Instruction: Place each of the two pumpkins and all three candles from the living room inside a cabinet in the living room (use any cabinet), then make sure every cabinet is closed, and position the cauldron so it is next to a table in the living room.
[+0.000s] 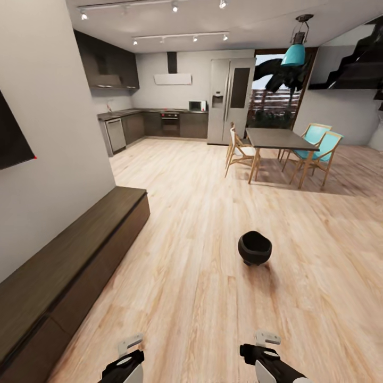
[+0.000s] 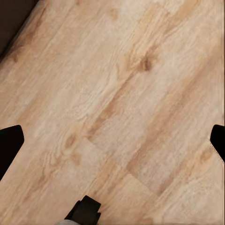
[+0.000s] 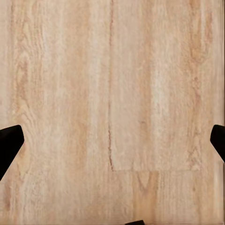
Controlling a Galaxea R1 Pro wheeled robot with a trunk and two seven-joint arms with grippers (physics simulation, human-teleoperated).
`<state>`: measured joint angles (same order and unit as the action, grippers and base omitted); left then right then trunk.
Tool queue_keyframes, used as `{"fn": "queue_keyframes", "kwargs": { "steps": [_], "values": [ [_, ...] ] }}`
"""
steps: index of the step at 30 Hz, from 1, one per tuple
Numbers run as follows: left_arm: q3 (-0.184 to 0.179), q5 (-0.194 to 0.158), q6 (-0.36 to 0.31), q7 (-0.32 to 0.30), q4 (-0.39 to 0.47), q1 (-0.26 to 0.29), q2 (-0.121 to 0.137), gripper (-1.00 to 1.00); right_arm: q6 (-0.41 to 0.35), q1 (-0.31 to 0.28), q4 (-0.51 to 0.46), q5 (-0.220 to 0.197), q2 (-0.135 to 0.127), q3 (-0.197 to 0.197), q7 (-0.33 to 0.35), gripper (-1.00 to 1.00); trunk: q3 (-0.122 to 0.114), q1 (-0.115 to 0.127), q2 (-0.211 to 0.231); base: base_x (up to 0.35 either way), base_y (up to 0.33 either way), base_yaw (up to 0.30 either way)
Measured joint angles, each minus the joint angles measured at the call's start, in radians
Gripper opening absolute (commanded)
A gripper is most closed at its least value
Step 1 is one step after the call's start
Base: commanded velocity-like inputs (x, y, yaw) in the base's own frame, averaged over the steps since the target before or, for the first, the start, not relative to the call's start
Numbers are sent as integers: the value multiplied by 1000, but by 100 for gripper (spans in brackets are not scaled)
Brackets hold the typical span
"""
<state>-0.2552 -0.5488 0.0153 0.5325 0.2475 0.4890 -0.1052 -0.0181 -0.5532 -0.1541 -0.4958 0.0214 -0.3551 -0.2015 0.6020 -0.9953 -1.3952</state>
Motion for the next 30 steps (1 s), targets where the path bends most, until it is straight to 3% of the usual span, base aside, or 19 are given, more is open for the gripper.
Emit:
{"fn": "queue_keyframes", "kwargs": {
  "steps": [15, 30],
  "values": [
    [-2, 0, 0, 0, 0, 0, -7, 100, 1, 0, 0, 0, 0, 0, 0, 100, -35, 58, 105, 0, 0, -248],
    [-2, 0, 1, 0, 0, 0, -21, 100, 1, 0, 0, 0, 0, 0, 0, 100, -27, 58, 105, 1, 0, -264]
  ]
}}
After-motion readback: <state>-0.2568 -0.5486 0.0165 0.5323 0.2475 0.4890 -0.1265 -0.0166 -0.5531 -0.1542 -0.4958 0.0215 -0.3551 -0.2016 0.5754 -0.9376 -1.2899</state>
